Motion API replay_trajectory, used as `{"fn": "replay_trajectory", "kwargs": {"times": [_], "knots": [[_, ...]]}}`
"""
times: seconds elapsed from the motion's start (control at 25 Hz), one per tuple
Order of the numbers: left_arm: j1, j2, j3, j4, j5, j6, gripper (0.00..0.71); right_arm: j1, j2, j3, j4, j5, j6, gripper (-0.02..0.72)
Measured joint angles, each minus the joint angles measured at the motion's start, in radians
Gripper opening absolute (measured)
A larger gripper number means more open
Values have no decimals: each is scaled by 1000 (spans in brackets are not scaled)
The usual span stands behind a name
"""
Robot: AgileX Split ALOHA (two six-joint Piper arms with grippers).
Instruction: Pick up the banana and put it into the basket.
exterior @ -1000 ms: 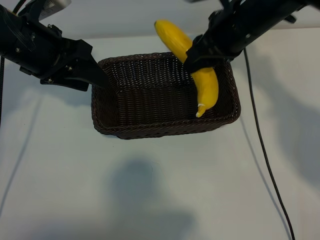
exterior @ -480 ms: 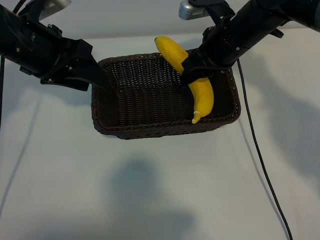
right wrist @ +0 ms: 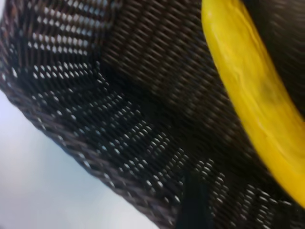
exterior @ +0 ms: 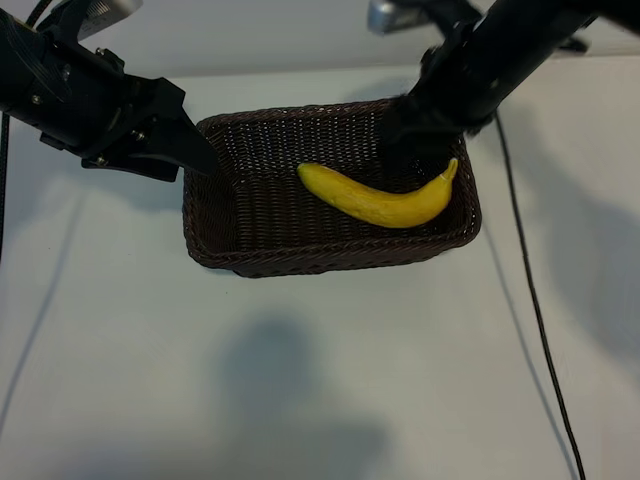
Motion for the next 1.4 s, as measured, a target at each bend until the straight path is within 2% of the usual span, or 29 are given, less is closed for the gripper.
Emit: {"fn": "replay_trajectory", "kwargs": {"times": [0.28, 0.6, 0.76, 0.88, 0.96, 1.16, 1.4], "knots": [[0, 0, 0, -18, 2, 0, 539, -21, -136, -6, -71, 98, 28, 538], [0, 0, 0, -20, 25, 0, 539, -25, -195, 52, -147, 120, 27, 538], [0, 0, 0, -21, 25, 0, 539, -70, -244, 125, -149, 104, 5, 538], [0, 0, 0, -21, 25, 1, 539, -137, -296, 207, -125, 83, -24, 538], [0, 0, 0, -21, 24, 4, 539, -179, -329, 252, -81, 52, -52, 538], [0, 0, 0, -21, 22, 4, 539, -189, -378, 275, 2, 33, -100, 538], [0, 0, 0, -21, 22, 4, 539, -189, -381, 275, 17, 33, -103, 538]]}}
